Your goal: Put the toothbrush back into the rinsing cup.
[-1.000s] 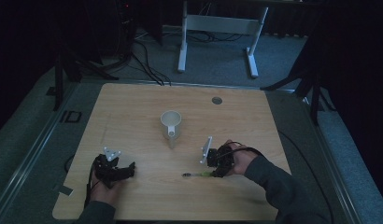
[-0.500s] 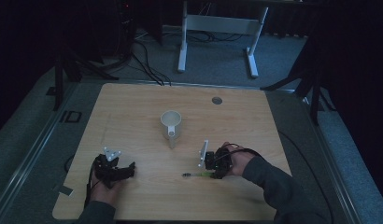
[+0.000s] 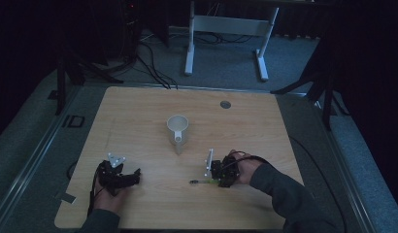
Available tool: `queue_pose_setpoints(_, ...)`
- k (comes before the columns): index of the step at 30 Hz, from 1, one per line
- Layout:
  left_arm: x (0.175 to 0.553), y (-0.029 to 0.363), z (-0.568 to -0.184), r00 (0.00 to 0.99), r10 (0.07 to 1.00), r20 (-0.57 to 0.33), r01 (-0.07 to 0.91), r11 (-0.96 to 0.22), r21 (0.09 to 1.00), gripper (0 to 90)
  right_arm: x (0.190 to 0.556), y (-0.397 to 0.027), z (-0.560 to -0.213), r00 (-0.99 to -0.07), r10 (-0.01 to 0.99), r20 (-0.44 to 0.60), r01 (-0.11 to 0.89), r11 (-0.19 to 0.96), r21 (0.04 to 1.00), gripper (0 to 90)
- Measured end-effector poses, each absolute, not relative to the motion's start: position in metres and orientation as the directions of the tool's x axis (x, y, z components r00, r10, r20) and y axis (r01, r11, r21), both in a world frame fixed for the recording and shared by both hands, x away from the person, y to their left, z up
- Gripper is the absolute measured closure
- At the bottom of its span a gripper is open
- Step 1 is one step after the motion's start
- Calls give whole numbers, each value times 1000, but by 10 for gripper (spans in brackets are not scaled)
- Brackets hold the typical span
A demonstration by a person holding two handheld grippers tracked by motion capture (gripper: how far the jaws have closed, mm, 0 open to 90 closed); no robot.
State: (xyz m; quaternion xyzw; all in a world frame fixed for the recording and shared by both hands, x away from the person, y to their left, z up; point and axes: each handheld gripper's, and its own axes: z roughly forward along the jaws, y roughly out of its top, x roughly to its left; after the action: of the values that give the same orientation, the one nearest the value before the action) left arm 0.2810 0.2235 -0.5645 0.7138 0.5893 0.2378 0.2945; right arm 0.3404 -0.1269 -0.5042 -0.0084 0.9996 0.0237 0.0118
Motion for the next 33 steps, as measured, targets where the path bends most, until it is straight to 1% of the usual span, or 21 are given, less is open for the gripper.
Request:
queue_pose_setpoints(13,281,223,-565,193,981,-8,701,-133,701,94,341,-124,-511,-1000,-23,-21,-24,1000,19,681)
queue_pose_setpoints(20,281,223,-565,194,981,-7,701,-133,700,94,342,-123,-515,-999,-24,-22,-24,1000,1,700)
queue_pose_setpoints(28,281,223,-565,194,981,-8,701,-133,701,94,343,-122,-517,-999,-30,-23,-30,1000,-2,707)
queue_pose_setpoints(32,281,223,-564,195,981,-7,701,-134,700,94,343,-122,-517,-999,-30,-17,-30,1000,-3,720)
queue_pose_setpoints(33,281,223,-565,194,981,-8,701,-133,701,94,343,-122,-517,-1000,-26,-17,-26,1000,-6,736)
